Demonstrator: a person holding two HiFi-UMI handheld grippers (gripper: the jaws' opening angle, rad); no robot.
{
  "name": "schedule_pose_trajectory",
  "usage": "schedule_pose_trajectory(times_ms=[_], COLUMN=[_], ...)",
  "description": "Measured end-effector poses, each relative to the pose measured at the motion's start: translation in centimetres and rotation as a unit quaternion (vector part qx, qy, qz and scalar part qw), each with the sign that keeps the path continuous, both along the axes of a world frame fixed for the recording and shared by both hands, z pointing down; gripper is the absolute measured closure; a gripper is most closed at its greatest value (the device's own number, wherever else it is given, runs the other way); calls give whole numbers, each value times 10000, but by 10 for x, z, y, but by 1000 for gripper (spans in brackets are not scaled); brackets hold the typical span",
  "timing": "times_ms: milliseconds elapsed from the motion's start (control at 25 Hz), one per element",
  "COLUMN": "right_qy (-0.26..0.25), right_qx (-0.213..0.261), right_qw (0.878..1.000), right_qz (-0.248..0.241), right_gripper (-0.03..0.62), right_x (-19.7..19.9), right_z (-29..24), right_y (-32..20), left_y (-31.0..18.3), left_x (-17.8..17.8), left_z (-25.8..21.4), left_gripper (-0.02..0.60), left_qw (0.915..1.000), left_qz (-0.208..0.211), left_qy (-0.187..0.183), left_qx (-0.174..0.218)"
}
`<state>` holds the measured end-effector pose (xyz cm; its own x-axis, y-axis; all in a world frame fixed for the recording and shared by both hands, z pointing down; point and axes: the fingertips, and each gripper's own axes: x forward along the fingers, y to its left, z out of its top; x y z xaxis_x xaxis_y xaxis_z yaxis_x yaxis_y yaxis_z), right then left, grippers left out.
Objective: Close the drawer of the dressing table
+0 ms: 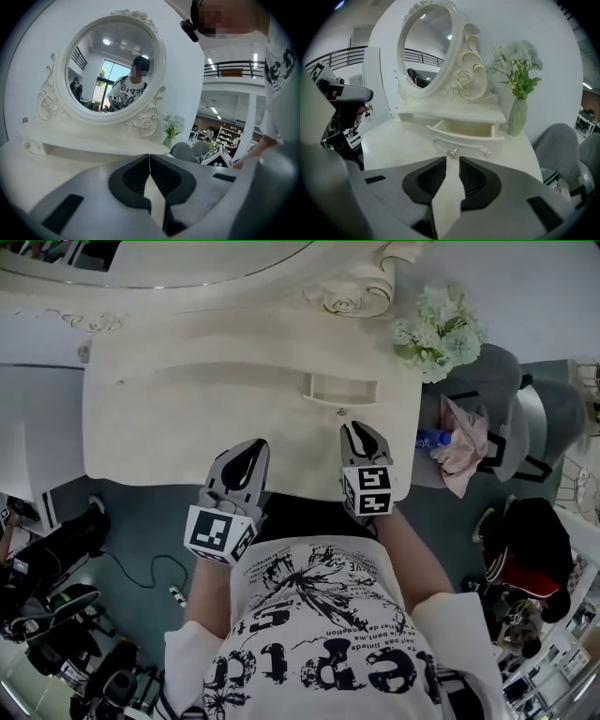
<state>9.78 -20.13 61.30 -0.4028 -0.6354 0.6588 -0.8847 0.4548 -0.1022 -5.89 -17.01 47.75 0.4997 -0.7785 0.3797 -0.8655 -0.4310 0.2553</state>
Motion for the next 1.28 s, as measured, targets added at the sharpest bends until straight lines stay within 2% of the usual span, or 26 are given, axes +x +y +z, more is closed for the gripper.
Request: schedule_pose_trajectory(times_ms=[40,240,440,600,1280], right_qy=[-38,-270,-543,-554,-620], right_qx=[-71,-276,-458,-507,-646], right_qw=[10000,9992,9973,9963,9955], right_qz=[9,66,200,413,301], right_gripper=[500,473,473,473,490], right_x=[-1,-7,-15,-11,-13], right_z=[5,17,18,19,21], right_y=[-3,-13,-19,-22,-39], left_y=[0,1,1,1,-16], left_x=[0,-1,-3,-1,-8], left_z=[4,16,16,15,7], left_gripper=[561,561,561,561,561], left_qw=[10000,9999,9998,9997,9985], left_qz=[-4,-76,-189,-185,-453], left_qy=[-15,-73,37,113,312], left_qx=[-26,-125,-106,-95,51])
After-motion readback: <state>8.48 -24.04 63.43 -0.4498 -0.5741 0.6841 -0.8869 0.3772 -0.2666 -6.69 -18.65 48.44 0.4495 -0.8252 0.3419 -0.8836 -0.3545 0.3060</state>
